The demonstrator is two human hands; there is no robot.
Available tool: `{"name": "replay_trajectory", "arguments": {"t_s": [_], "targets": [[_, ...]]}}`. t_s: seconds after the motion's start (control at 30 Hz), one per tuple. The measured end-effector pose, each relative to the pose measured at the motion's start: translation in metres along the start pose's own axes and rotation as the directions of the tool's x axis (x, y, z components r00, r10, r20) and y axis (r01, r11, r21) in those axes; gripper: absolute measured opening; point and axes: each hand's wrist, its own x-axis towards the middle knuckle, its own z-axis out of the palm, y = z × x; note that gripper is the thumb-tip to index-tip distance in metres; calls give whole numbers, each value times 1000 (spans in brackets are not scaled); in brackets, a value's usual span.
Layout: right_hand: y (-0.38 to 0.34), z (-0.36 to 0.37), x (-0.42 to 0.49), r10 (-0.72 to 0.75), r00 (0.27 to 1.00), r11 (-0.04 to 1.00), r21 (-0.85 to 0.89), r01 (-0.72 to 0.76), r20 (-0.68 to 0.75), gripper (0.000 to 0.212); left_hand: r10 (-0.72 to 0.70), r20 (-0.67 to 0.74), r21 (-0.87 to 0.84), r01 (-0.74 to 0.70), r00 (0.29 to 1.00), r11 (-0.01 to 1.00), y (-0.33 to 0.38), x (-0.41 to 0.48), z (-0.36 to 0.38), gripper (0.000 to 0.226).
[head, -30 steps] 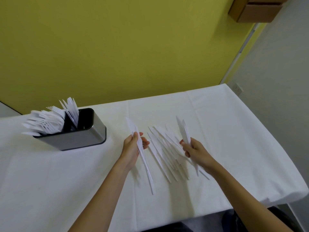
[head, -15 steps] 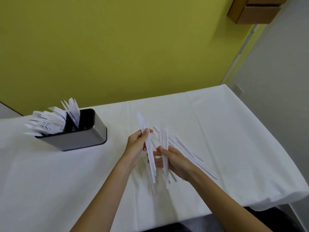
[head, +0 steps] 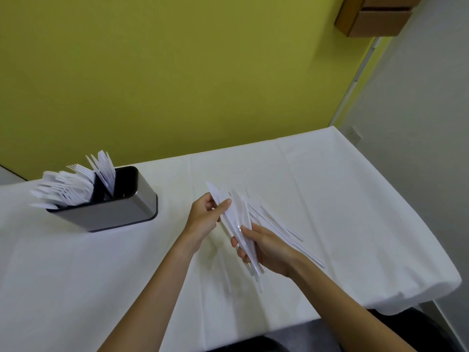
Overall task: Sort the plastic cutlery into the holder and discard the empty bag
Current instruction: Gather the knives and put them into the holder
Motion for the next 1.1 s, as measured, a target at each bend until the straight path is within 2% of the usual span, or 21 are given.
{"name": "replay_trajectory", "arguments": {"t_s": [0.07, 0.17, 0.33, 0.5, 0.57, 0.63, 0.73, 0.8, 0.9, 0.97, 1.03, 1.1], "targets": [[1, 0, -2, -9, 1000, 1000, -25, 9, -3, 26, 4, 2, 33, -4, 1000, 999, 1, 2, 1, 21], [-1, 0, -7, -39, 996, 989, -146, 27, -80, 20, 26, 29, 68, -28, 999, 997, 6, 4, 4, 27], [-6, -4, -11, -61, 991, 948, -319, 19, -122, 22, 111, 61, 8, -112, 992, 994, 13, 6, 3, 50], [-20, -4, -12, -67, 995, 905, -424, 32, -69, 15, 138, 184, 97, -158, 973, 983, 17, 7, 0, 19], [-24, -4, -11, -72, 996, 895, -443, 44, -47, 14, 120, 196, 120, -145, 973, 982, 19, 6, 1, 21], [-24, 0, -9, -97, 993, 845, -533, 45, -70, 11, 109, 175, 146, -135, 979, 980, 23, 5, 3, 29], [-24, 6, -1, -210, 966, 673, -739, 31, -150, 21, 115, 137, 176, -138, 984, 975, 24, 4, 7, 44], [-27, 11, -1, -244, 958, 683, -728, 60, -151, 22, 127, 108, 136, -141, 986, 981, 26, 3, 8, 44], [-34, 14, -5, -182, 979, 818, -567, 102, -86, 11, 125, 72, 59, -129, 990, 990, 29, 5, 6, 42], [-36, 13, -4, -137, 988, 880, -467, 89, -70, 20, 125, 55, 39, -127, 991, 991, 30, 5, 4, 44], [-37, 13, -3, -104, 992, 905, -419, 67, -66, 26, 127, 57, 50, -130, 990, 990, 31, 4, 3, 41], [-37, 13, -3, -99, 994, 906, -418, 71, -45, 17, 143, 69, 82, -148, 987, 986, 33, 5, 2, 28]]}}
